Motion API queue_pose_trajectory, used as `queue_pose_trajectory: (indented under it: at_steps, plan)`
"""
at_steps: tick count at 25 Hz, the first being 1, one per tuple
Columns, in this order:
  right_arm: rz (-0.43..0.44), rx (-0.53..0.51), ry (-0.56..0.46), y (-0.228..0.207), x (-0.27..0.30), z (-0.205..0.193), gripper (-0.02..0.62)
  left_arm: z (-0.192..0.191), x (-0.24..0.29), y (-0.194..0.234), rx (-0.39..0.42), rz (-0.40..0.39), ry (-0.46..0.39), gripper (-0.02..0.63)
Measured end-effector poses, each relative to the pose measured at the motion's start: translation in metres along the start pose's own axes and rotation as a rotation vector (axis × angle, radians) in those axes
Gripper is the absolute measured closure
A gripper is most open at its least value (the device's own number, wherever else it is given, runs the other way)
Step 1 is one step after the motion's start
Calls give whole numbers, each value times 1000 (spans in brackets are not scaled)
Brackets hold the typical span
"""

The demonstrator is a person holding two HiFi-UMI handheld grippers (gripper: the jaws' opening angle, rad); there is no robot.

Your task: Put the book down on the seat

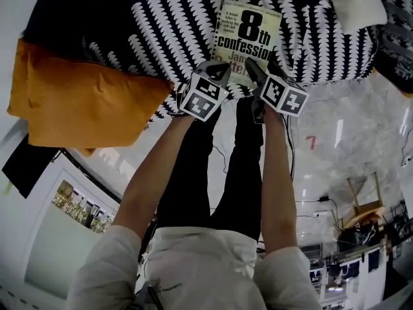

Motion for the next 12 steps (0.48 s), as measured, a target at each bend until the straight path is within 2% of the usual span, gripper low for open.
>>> queue_pose_trajectory:
  at_steps: [4,12]
  plan:
    - [-4,-1,10,2,-6,-8,314,-5,-1,0,8,-6,9,597]
    - [-24,-54,-6,33,-42,7,314,16,-45,-5,38,1,-18,597]
Point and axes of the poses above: the fingertips, and each gripper's own axes: x forward along the fingers, y to its left, z out of its top, the point moved 4 cm from there along -x, backward along the fingers, and after that the axes turned 9 degrees about -x, right-handed, at the moved point
